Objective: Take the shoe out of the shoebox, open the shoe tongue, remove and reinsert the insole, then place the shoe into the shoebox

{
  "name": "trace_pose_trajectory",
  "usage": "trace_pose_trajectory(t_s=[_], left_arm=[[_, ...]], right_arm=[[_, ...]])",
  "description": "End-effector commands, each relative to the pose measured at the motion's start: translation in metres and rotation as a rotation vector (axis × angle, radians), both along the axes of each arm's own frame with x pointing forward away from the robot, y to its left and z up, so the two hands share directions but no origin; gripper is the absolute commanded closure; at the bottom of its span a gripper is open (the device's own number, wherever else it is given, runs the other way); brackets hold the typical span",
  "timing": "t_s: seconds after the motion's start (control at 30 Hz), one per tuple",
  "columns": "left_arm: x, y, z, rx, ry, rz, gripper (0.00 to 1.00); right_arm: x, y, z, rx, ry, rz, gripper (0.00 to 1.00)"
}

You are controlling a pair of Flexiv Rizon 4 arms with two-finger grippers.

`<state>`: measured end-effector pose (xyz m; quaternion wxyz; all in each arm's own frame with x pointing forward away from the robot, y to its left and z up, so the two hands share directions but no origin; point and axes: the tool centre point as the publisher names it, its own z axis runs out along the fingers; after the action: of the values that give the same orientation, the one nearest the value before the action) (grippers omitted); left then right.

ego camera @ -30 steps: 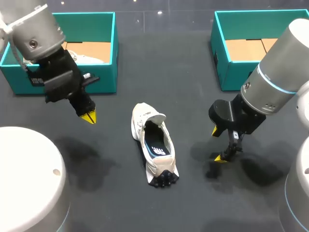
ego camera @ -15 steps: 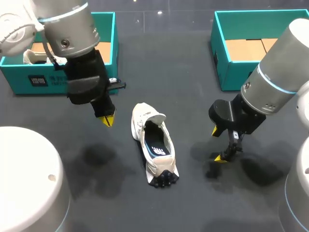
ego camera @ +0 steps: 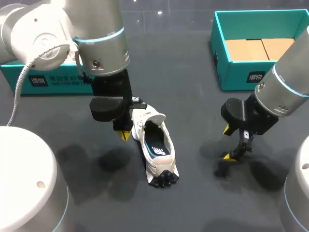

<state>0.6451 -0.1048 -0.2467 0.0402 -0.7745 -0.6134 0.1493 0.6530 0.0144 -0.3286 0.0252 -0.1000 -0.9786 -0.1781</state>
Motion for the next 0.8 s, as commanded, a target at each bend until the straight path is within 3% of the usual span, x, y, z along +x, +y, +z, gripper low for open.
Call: trace_pose_trajectory(t_s=[0.03, 0.43, 0.8], left_arm=[[-0.007, -0.016, -0.013, 0.019, -0.013, -0.022, 1.0], [-0.002, -0.042, -0.048, 0.017, -0.03, -0.039, 1.0], [0.001, -0.042, -0.049, 0.024, -0.023, -0.036, 1.0]], right_arm=[[-0.017, -0.021, 0.009, 0.008, -0.037, -0.03, 0.0], [-0.017, -0.021, 0.009, 0.008, -0.037, -0.03, 0.0], [-0.017, -0.021, 0.009, 0.008, -0.037, -0.03, 0.0]])
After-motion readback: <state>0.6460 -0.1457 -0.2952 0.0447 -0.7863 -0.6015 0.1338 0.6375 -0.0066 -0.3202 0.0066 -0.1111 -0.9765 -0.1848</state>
